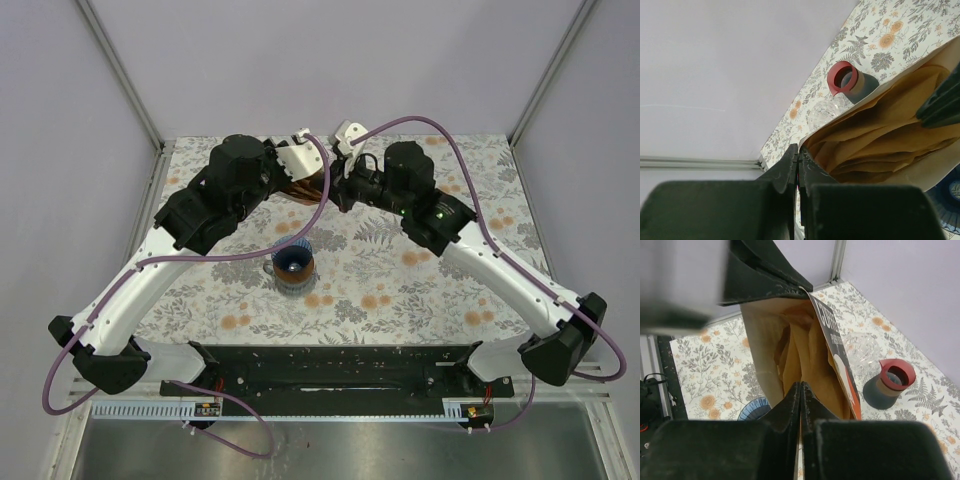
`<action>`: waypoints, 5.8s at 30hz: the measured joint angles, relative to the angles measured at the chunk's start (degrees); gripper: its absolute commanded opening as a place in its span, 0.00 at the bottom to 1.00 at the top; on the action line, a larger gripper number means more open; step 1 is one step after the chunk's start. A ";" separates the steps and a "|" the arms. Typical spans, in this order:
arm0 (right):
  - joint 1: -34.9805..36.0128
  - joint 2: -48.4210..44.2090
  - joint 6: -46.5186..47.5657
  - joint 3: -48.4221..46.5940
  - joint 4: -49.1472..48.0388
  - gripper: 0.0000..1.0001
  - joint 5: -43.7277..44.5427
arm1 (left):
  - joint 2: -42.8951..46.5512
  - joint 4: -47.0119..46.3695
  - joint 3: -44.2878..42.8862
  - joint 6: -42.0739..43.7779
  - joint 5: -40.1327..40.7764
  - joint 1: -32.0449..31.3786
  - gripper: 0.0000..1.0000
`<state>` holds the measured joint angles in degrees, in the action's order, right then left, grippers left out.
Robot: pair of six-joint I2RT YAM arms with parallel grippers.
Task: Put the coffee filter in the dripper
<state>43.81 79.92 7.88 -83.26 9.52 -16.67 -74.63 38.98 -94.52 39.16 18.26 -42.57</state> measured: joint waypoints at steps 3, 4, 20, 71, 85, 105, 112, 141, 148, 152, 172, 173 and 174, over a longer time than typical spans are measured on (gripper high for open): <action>0.00 -2.12 0.00 0.02 0.00 0.00 -0.15 | 0.00 0.00 0.00 0.00 0.00 0.00 0.00; 0.00 -2.89 0.00 0.02 -0.02 0.00 -0.20 | 0.00 0.00 0.00 0.00 0.02 0.00 0.00; 0.00 -7.34 0.39 2.45 -0.04 0.00 -0.28 | -0.02 0.00 0.00 0.00 0.04 0.00 0.00; 0.00 -2.60 1.73 4.13 -0.37 0.00 -3.76 | -0.61 0.61 -0.02 0.00 0.17 -0.07 0.00; 0.00 -12.90 1.77 4.13 -0.81 0.00 2.84 | -5.64 3.89 -7.72 -2.75 -0.26 6.49 0.00; 0.00 -15.06 -0.59 4.13 -0.59 0.00 10.97 | -6.21 14.60 -10.69 -24.39 -14.86 41.03 0.00; 0.00 -11.10 -2.86 4.13 0.13 0.00 8.07 | -2.38 6.29 15.04 -29.90 -19.56 49.83 0.00; 0.00 -7.19 -9.22 5.55 -0.20 0.00 0.59 | 0.42 -30.88 45.75 -29.14 -22.16 51.30 0.48; 0.00 -3.87 -10.36 5.51 0.50 0.00 -3.98 | 0.42 -22.10 38.38 -28.37 -25.49 51.30 0.77; 0.00 -2.23 -10.64 5.27 1.18 0.00 -6.95 | 1.33 -16.63 30.88 -27.19 -29.38 51.30 0.83; 0.00 3.37 -12.13 5.03 0.04 0.00 -19.65 | 8.04 13.29 13.94 -14.38 -64.37 31.63 0.67; 0.00 3.37 -12.26 5.03 -0.09 0.00 -19.96 | 7.63 13.77 14.05 -13.92 -64.35 30.75 0.64; 0.00 3.37 -12.31 5.03 -0.28 0.00 -20.15 | 7.23 13.97 14.08 -13.92 -64.37 30.16 0.61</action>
<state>43.81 83.29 -4.43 -78.24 9.23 -36.82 -67.40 52.95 -80.44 25.23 -46.11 -12.40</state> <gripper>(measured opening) 0.019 0.693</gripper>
